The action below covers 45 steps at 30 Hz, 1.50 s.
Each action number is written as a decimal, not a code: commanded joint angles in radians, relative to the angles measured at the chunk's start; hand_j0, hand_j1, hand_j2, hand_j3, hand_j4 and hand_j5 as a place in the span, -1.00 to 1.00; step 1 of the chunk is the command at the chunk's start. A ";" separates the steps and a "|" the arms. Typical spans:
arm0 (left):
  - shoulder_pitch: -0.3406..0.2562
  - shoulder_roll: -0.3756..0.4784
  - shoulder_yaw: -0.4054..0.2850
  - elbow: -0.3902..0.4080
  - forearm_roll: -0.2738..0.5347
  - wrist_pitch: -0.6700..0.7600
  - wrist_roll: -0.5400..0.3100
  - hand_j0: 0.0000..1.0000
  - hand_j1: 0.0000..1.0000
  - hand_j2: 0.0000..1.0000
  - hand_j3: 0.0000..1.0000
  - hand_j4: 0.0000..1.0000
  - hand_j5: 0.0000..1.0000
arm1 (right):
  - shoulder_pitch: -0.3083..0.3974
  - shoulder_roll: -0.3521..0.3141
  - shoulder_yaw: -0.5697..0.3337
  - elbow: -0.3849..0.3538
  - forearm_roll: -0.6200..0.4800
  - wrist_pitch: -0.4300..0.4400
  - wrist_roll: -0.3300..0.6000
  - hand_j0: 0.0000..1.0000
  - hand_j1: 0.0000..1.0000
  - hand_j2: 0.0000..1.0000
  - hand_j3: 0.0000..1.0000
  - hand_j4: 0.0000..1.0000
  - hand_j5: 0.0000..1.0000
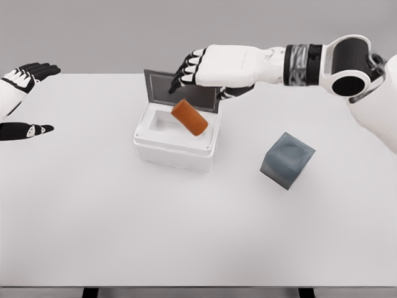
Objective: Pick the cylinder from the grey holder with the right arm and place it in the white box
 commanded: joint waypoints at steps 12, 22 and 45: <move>-0.116 -0.013 -0.073 0.049 -0.061 0.001 -0.078 1.00 1.00 1.00 1.00 1.00 1.00 | 0.218 -0.174 -0.448 -0.170 -0.128 0.003 -0.001 1.00 1.00 1.00 1.00 1.00 1.00; -0.584 -0.037 -0.652 0.400 -0.074 0.001 -0.081 1.00 1.00 1.00 1.00 1.00 1.00 | 0.569 -0.269 -0.721 -0.173 -0.131 0.003 -0.001 1.00 1.00 1.00 1.00 1.00 1.00; -1.086 -0.229 -1.147 0.715 -0.074 0.001 -0.078 1.00 1.00 1.00 1.00 1.00 1.00 | 0.874 -0.229 -0.889 -0.241 -0.205 0.003 -0.001 1.00 1.00 1.00 1.00 1.00 1.00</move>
